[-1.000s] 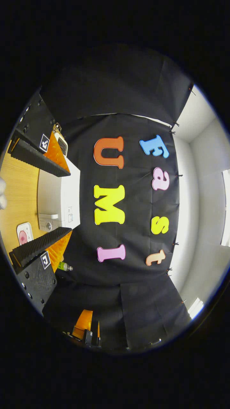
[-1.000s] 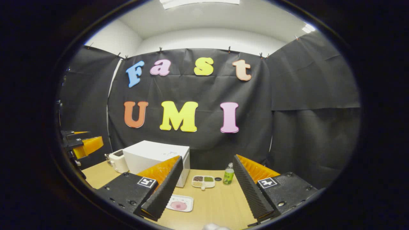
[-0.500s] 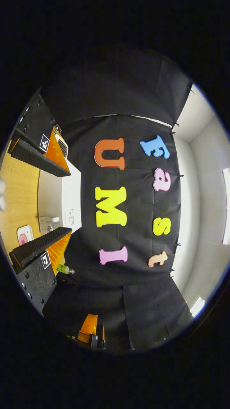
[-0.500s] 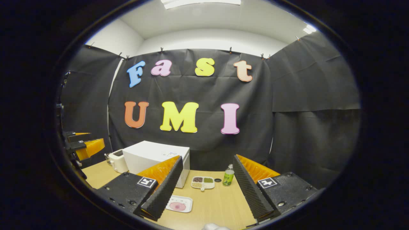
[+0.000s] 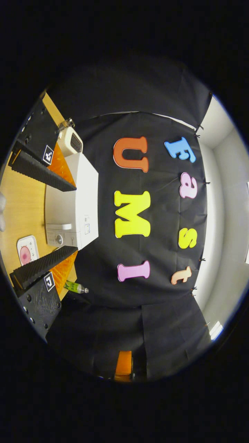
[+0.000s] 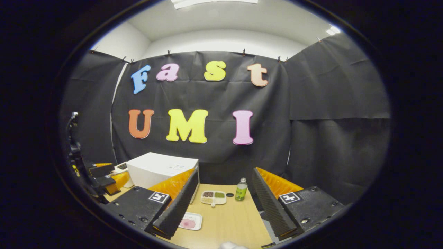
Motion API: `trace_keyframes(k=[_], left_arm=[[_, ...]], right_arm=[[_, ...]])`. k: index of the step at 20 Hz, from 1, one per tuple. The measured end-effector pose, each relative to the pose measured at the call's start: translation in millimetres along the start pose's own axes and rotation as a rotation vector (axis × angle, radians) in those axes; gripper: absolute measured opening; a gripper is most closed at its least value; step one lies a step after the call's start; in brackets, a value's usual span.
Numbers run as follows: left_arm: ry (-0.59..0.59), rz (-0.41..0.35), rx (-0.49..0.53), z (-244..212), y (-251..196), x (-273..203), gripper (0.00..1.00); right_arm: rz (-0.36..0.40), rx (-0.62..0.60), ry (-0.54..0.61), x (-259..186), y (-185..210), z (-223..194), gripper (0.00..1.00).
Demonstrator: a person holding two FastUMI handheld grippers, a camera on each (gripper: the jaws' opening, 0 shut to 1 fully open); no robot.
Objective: Open the microwave oven with the left hand, put the food in, and close the microwave oven.
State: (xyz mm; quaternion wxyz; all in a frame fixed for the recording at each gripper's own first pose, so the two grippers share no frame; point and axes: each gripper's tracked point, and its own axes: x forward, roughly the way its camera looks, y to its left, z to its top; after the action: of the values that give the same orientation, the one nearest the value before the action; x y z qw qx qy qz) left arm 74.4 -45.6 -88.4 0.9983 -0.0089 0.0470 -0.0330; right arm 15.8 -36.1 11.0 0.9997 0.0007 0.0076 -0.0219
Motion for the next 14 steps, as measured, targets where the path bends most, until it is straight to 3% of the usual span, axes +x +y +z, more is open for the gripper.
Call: trace_keyframes(k=[4,6,7,8,9,14], left_arm=[[0.038,-0.029,-0.011,-37.4,-20.1,46.9,0.96],[0.027,-0.020,0.018,-48.9,-22.8,75.5,0.96],[0.037,-0.016,0.028,-59.8,-23.2,90.5,0.96],[0.048,-0.013,0.030,-70.9,-23.3,105.2,0.96],[0.063,-0.013,0.021,-83.3,-23.3,120.8,0.96],[0.105,0.028,-0.003,-127.2,-13.3,182.3,0.95]], right_arm=[[-0.027,-0.031,0.027,2.5,-10.3,1.8,0.96],[-0.044,-0.048,0.025,3.5,-14.9,8.6,1.00],[-0.048,-0.055,0.032,4.2,-15.4,9.1,0.96],[-0.050,-0.061,0.038,3.1,-16.0,9.3,1.00],[-0.050,-0.065,0.039,1.9,-16.3,10.6,0.96],[-0.055,-0.060,0.072,-3.0,-20.7,3.7,0.96]])
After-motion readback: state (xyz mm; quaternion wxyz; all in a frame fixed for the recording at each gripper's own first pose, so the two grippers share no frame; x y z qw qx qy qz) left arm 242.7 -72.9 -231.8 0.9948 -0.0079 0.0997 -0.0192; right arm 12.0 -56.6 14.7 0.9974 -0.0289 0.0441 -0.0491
